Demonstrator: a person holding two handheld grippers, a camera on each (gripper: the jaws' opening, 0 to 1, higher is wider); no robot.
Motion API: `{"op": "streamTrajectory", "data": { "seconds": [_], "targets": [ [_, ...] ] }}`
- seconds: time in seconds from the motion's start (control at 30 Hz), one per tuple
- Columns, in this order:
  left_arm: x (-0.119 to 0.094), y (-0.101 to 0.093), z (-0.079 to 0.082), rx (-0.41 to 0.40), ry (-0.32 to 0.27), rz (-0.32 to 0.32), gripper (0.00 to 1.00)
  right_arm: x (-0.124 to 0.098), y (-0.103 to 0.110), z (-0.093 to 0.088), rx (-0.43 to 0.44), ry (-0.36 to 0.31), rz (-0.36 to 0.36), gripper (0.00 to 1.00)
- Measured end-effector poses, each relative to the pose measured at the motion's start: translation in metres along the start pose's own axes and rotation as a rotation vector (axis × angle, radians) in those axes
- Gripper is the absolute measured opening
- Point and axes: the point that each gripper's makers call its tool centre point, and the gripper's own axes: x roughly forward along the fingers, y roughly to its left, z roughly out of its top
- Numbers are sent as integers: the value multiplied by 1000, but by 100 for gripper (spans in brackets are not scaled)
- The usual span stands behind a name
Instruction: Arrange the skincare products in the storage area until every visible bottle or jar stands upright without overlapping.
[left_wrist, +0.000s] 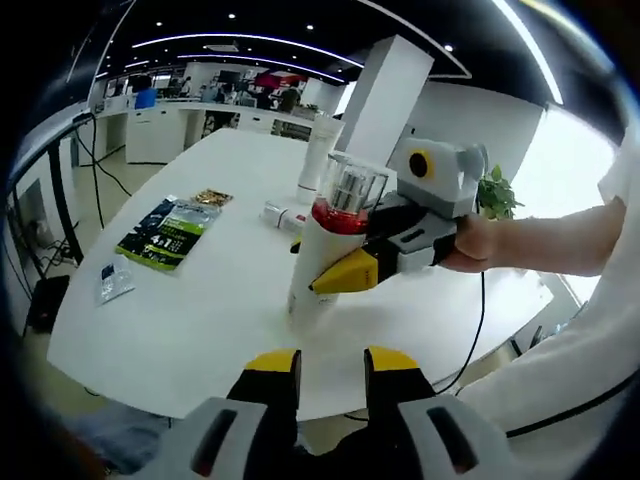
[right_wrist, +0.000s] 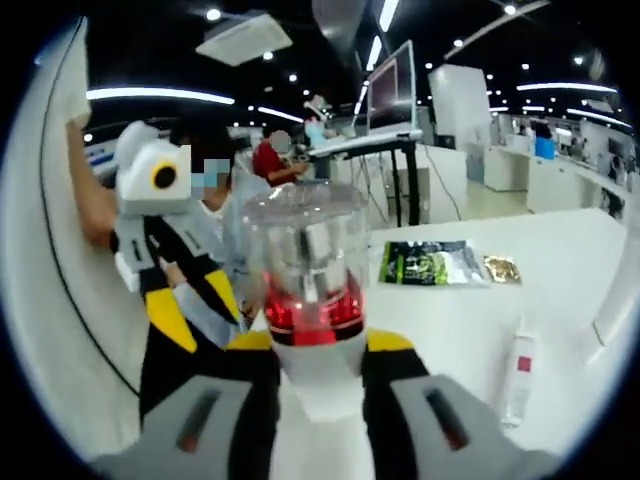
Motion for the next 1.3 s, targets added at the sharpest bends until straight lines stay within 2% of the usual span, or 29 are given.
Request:
{"op": "streamTrajectory", "data": {
  "seconds": [0.27, 0.67, 0.87, 0.93, 1.03, 1.3],
  "targets": [
    [2, -3, 6, 21, 4, 16, 25, -6, -10, 1, 1, 0, -29, 28],
    [14, -2, 16, 49, 25, 11, 25, -38, -30, 20, 38, -102, -103, 27],
    [23, -3, 23, 60, 15, 4, 25, -80, -61, 33, 54, -158, -192, 28],
    [24, -3, 26, 70, 6, 5, 25, -91, -71, 34, 57, -164, -218, 28],
    [24, 1, 28, 51, -5, 12, 25, -112, -97, 32, 83, -182, -289, 28],
    [14, 6, 18, 2, 17, 39, 25, -145, -147, 30, 89, -186, -390, 28]
  ]
}}
